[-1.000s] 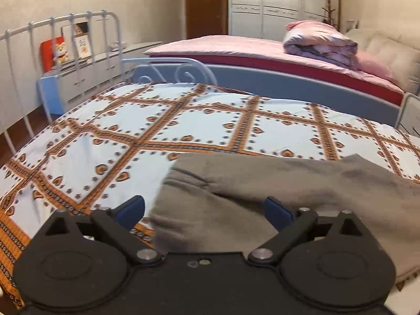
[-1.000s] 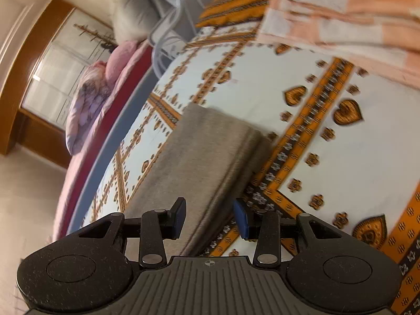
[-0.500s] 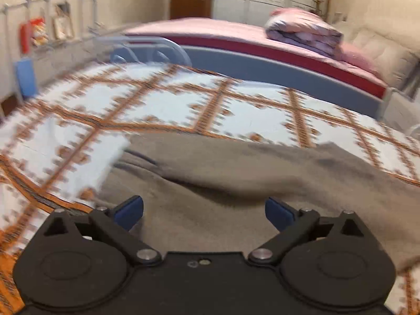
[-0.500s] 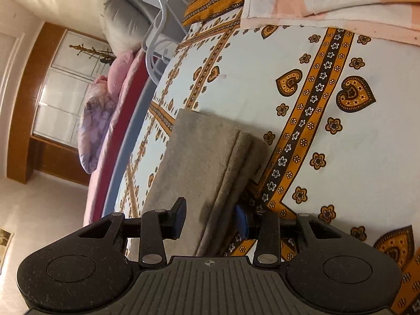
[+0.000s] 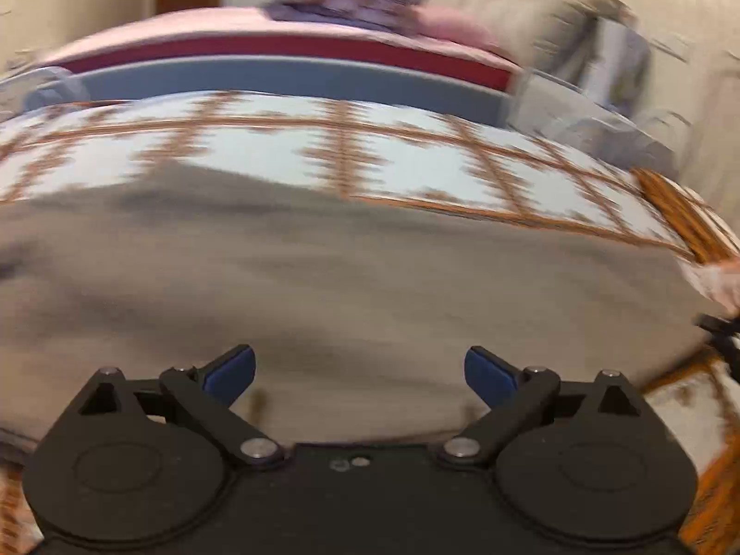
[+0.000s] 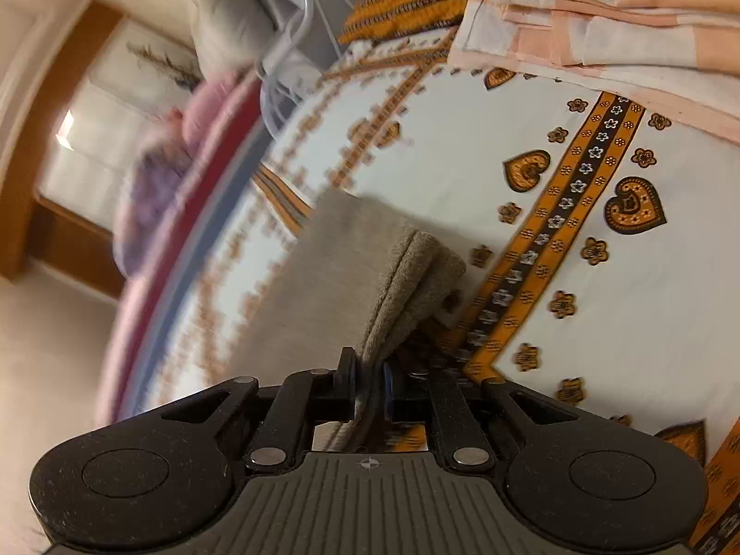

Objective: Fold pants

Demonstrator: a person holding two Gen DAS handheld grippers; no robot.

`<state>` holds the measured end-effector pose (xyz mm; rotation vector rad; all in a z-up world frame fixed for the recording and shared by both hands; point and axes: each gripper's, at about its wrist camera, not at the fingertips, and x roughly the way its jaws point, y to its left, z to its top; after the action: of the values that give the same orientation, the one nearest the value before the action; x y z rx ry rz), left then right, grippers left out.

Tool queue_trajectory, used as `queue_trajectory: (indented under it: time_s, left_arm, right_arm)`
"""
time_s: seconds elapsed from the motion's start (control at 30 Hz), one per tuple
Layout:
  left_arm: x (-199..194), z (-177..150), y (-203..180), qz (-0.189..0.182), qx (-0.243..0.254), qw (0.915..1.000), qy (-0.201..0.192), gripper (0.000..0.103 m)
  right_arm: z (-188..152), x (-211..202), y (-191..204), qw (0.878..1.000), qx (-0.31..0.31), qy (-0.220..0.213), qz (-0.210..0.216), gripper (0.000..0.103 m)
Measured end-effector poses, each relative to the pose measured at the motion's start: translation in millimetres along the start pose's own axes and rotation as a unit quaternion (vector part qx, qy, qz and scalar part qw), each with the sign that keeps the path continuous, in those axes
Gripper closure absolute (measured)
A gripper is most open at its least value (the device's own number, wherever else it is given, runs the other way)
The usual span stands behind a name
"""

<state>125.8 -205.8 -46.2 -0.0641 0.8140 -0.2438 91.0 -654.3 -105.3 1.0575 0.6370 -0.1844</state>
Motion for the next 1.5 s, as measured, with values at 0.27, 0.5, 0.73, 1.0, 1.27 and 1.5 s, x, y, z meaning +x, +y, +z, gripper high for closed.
queue_trajectory:
  time_s: [0.27,0.5,0.73,1.0,1.27,1.5]
  left_arm:
    - [41,-10,-53,0.04,0.03,0.9976,0.049,0.007]
    - [48,-15,-77,0.014,0.05,0.9978,0.042,0.006]
    - [56,-15,-87,0.03,0.061,0.9966,0.047,0.006]
    - [22,9,-6,-0.011,0.048,0.9985,0.024,0.018]
    - [-71,14,222,0.138,0.029,0.99,-0.003,0.012]
    - [-113,-8,303,0.15,-0.082,0.9848,-0.034,0.01]
  right_arm:
    - [4,-5,-5,1.0,0.002,0.011,-0.005,0.092]
    - [6,1,-8,1.0,0.008,0.014,0.001,0.092]
    - [7,3,-13,1.0,0.018,0.01,-0.003,0.092]
    - [-8,-13,50,0.992,-0.124,-0.032,-0.011,0.093]
    - [-108,-8,183,0.944,-0.322,-0.017,0.072,0.093]
    - [-263,52,284,0.859,-0.487,0.074,0.142,0.092]
